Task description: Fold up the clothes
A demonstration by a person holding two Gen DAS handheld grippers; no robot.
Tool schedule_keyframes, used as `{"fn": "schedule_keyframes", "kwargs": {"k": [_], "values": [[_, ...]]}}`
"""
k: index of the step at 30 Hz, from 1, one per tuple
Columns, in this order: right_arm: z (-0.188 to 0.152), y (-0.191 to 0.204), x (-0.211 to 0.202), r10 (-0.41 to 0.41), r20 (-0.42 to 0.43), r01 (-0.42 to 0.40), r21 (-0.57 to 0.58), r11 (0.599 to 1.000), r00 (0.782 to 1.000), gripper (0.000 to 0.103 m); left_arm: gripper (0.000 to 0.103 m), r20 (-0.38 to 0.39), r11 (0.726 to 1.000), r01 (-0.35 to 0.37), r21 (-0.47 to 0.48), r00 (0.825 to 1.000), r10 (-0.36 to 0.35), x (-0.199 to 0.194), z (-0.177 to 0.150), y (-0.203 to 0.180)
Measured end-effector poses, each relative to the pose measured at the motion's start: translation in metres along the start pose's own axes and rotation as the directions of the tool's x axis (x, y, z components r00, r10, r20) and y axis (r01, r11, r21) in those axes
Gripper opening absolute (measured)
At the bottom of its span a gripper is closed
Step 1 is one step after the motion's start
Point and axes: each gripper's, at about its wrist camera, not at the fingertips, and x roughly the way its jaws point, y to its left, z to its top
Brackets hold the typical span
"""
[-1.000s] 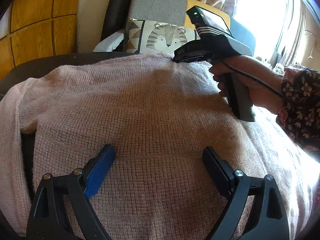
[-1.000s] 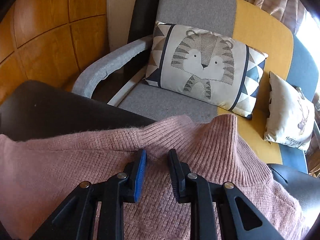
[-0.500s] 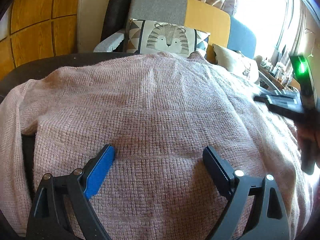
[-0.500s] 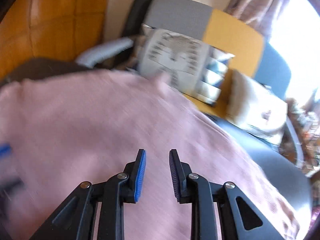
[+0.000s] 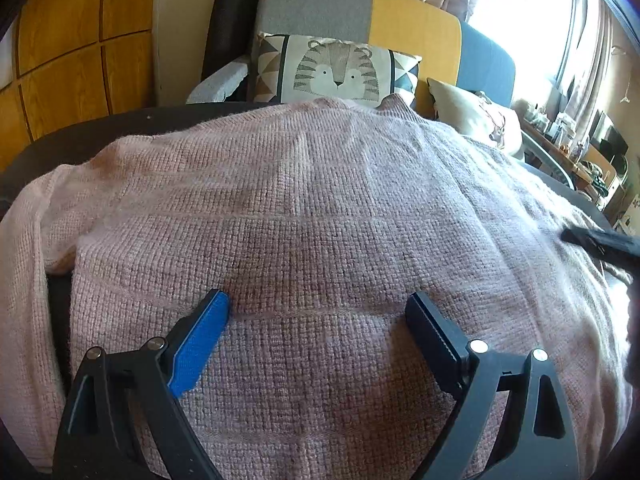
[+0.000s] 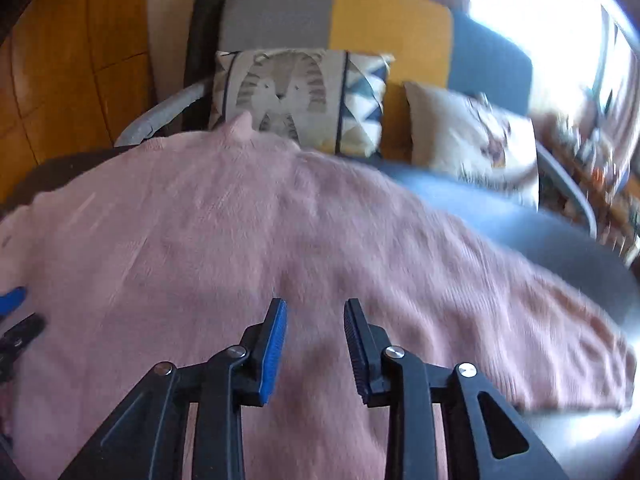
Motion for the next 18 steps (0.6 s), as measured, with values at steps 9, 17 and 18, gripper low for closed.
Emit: {"fn": "schedule_keyframes", "kwargs": {"k": [9, 17, 18], "values": [[-0.061, -0.079, -0.028, -0.097, -0.023, 0.100, 0.188, 0.977, 0.995, 0.030, 0.096, -0.048, 0.998, -0.022, 0.057, 0.999, 0.025, 0.001, 0.005, -0.006], [-0.079, -0.030, -0.094, 0.074, 0.100, -0.088, 0.145, 0.986, 0.992, 0.029, 0.096, -0.064, 1.000, 0.006, 0.003, 0.998, -0.006, -0.046, -0.018, 0.020], [-0.085, -0.020, -0.100, 0.096, 0.105, -0.108, 0.110, 0.988, 0.990, 0.029, 0.096, -0.073, 1.000, 0.019, -0.007, 0.997, -0.019, -0.049, -0.025, 0.023]]}}
